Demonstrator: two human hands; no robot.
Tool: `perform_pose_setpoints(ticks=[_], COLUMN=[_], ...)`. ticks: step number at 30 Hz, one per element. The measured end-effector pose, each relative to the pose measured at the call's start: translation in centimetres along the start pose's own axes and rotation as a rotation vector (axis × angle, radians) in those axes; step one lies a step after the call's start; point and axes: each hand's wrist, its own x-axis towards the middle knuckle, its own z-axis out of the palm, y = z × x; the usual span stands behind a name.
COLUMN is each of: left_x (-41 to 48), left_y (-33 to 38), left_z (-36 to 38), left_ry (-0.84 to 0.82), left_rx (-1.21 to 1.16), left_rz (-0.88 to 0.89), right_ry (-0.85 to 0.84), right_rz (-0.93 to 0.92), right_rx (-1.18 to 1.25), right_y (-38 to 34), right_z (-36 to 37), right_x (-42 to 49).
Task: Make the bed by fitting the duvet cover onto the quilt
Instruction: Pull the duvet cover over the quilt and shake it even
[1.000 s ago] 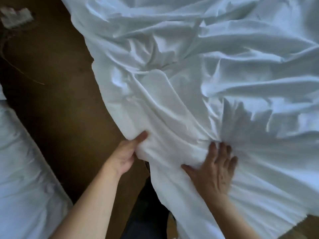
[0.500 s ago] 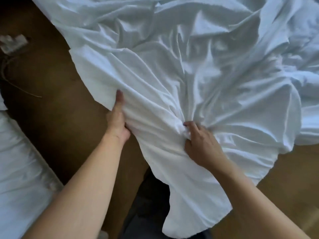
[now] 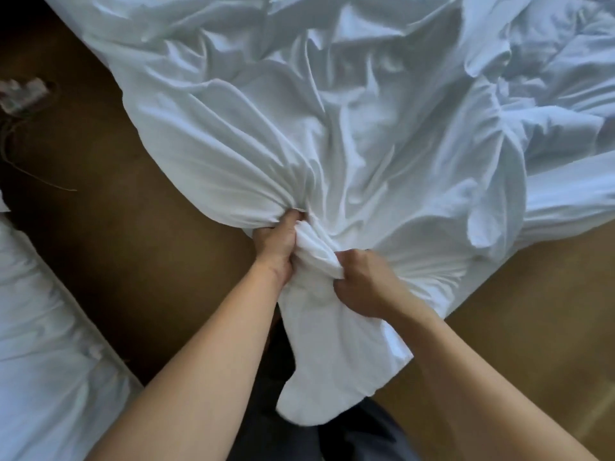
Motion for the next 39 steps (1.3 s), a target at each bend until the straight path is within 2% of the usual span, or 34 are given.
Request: perform_pose_setpoints(ticks=[2, 3, 4, 5, 6, 8, 9, 10, 11, 13, 15, 17, 18, 19, 20, 21, 22, 23, 24, 25, 26, 27, 29, 31, 32, 35, 36, 37, 38, 39], left_x=[-0.3, -1.1, -1.7, -2.2, -2.6, -1.9, -1.4, -1.1, -0.9, -1.0, -1.3, -1.9, -2.5, -3.1, -3.8, -4.4, -5.0, -5.0, -4.8, -4.4, -3.9, -3.5, -2.9, -2.5, -2.4, -3.5, -4.3, -5.1, -5.7, -6.1], left_y=[-0.7, -1.2, -2.1, -2.9, -3.4, -3.9, -4.0, -4.2, -4.3, -4.6, -4.6, -3.1, -2.0, -1.0, -0.3, 0.2, 0.7, 1.0, 1.1, 0.9, 0.2, -0.8, -3.4, -4.7, -4.5, -2.1, -1.5, -1.2, -1.2, -1.5], left_z=[-0.7, -0.1, 0.0, 0.0, 0.1, -1.1, -2.1, -3.0, -3.7, -3.5, -1.8, 0.6, 1.9, 3.4, 5.4, 8.0, 11.2, 14.7, 18.2, 21.5, 24.4, 26.6, 29.2, 30.5, 31.0, 33.4, 34.9, 36.7, 38.6, 40.5], left_ry=[0.037, 0.001, -0.049, -0.104, -0.141, -0.117, -0.078, -0.035, 0.002, 0.046, 0.173, 0.472, 0.632, 0.742, 0.749, 0.651, 0.450, 0.173, -0.130, -0.387, -0.532, -0.588, -0.553, -0.481, -0.475, -0.499, -0.430, -0.306, -0.163, -0.084], left_rx=[0.030, 0.053, 0.082, 0.126, 0.170, 0.185, 0.159, 0.130, 0.106, 0.143, 0.326, 0.542, 0.609, 0.643, 0.658, 0.701, 0.766, 0.857, 0.978, 1.133, 1.297, 1.445, 1.631, 1.720, 1.760, 1.795, 1.718, 1.599, 1.463, 1.398], left_rz=[0.065, 0.045, -0.007, -0.054, -0.080, -0.089, -0.088, -0.097, -0.110, -0.122, -0.097, -0.044, 0.087, 0.352, 0.664, 0.924, 1.088, 1.125, 1.034, 0.844, 0.644, 0.505, 0.450, 0.471, 0.435, 0.254, 0.293, 0.407, 0.568, 0.698], right_ry=[-0.245, -0.335, -0.350, -0.253, -0.023, 0.591, 0.788, 0.861, 0.815, 0.572, 0.398, 0.446, 0.470, 0.472, 0.448, 0.414, 0.371, 0.330, 0.310, 0.310, 0.326, 0.351, 0.366, 0.364, 0.336, 0.284, 0.343, 0.427, 0.497, 0.524], right_rz=[-0.026, -0.006, 0.008, 0.020, 0.041, 0.116, 0.209, 0.344, 0.501, 0.712, 0.758, 0.725, 0.715, 0.714, 0.715, 0.701, 0.664, 0.604, 0.522, 0.450, 0.412, 0.424, 0.461, 0.419, 0.375, 0.206, 0.133, 0.095, 0.124, 0.229], right_rx=[0.023, 0.005, -0.012, 0.012, 0.057, -0.001, -0.108, -0.170, -0.162, 0.014, 0.254, 0.308, 0.276, 0.241, 0.216, 0.200, 0.200, 0.230, 0.311, 0.452, 0.617, 0.754, 0.931, 0.953, 0.852, 0.234, 0.058, -0.068, -0.156, -0.208], right_y=[-0.1, 0.4, 0.5, 0.3, 0.6, 2.4, 3.8, 5.8, 8.1, 12.5, 15.3, 16.5, 16.8, 17.0, 17.2, 17.5, 17.7, 18.2, 18.6, 19.1, 19.8, 20.8, 22.8, 24.8, 25.6, 27.2, 27.9, 29.0, 30.7, 32.9], right_z=[-1.1, -1.7, -1.6, -1.7, -2.5, -5.2, -7.3, -9.6, -11.8, -14.9, -15.6, -14.9, -14.7, -14.5, -14.6, -14.8, -15.4, -16.3, -17.2, -18.3, -19.7, -21.1, -24.1, -26.5, -27.1, -26.1, -25.6, -25.6, -26.0, -27.1], right_x=[-0.9, -1.5, -1.7, -1.7, -1.3, 0.8, 2.1, 3.5, 4.9, 7.1, 7.7, 7.2, 6.9, 6.5, 6.3, 6.2, 6.2, 6.4, 6.7, 7.1, 7.5, 8.0, 10.0, 13.2, 14.8, 17.1, 16.6, 16.2, 16.0, 16.1])
